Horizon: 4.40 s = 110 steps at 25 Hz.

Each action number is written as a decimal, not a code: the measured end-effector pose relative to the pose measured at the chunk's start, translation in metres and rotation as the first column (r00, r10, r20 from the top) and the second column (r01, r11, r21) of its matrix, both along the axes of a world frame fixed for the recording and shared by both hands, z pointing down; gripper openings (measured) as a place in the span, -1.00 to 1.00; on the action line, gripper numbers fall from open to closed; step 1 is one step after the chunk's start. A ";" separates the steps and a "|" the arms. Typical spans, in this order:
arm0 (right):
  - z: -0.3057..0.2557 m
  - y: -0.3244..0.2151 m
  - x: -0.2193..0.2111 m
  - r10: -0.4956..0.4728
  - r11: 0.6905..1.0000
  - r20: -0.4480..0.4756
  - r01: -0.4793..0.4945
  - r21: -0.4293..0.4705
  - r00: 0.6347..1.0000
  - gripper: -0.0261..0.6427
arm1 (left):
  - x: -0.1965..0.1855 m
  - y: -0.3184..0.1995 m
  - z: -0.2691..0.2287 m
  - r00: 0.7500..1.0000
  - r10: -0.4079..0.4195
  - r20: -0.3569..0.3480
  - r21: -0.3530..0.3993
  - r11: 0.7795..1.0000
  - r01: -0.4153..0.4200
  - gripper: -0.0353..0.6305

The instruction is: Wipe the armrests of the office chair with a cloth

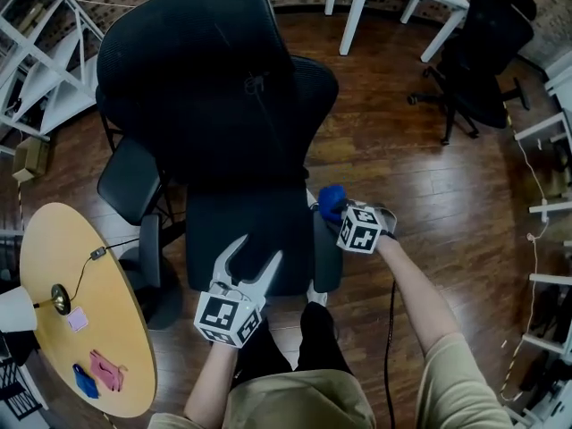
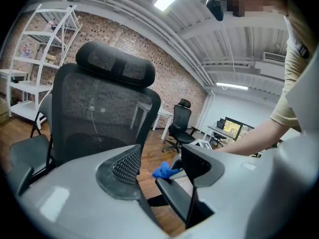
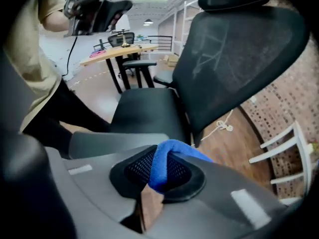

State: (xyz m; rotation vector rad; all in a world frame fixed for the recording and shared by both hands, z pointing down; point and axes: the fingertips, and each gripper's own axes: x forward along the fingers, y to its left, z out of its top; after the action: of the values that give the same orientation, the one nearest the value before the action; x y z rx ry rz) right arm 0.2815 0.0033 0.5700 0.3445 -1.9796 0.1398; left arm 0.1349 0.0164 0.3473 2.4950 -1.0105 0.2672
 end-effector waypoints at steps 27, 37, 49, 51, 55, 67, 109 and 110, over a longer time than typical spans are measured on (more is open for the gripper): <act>-0.074 -0.016 0.060 0.338 0.899 0.244 -0.389 0.200 0.909 -0.83 | 0.020 0.022 -0.006 0.998 0.053 0.024 -0.020 0.998 -0.053 -0.17; 0.010 0.082 0.017 0.306 0.945 0.182 -0.321 0.056 0.934 -0.83 | 0.014 0.026 0.002 0.999 0.047 0.025 -0.028 0.999 -0.046 -0.17; -0.004 0.230 -0.058 0.441 0.897 0.268 -0.412 -0.158 0.857 -0.83 | 0.024 0.036 0.005 0.997 0.082 0.001 -0.052 0.995 -0.082 -0.17; -0.020 0.205 -0.039 0.485 0.874 0.292 -0.463 -0.145 0.824 -0.83 | 0.027 0.036 0.001 0.996 0.087 -0.004 -0.049 0.995 -0.087 -0.17; -0.070 0.100 0.007 0.502 0.845 0.326 -0.534 0.011 0.801 -0.83 | 0.014 0.034 -0.007 0.998 0.065 -0.018 -0.042 0.997 -0.065 -0.17; 0.033 0.001 -0.050 0.032 0.994 -0.166 -0.048 -0.093 0.986 -0.82 | -0.067 0.025 -0.003 0.993 -0.107 -0.051 -0.041 0.994 0.105 -0.17; 0.015 0.003 0.044 0.518 0.854 0.014 -0.517 -0.059 0.855 -0.83 | -0.013 0.035 0.020 0.997 -0.073 -0.028 -0.101 0.992 0.070 -0.18; 0.014 -0.007 0.037 0.512 0.858 0.038 -0.509 -0.065 0.858 -0.83 | -0.015 0.034 0.021 0.997 -0.078 -0.028 -0.102 0.992 0.075 -0.18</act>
State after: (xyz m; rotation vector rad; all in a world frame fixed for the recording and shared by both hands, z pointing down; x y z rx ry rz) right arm 0.3185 -0.0037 0.5842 0.8391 -1.8905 0.5458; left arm 0.1203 0.0500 0.3685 2.3568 -1.0509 0.2479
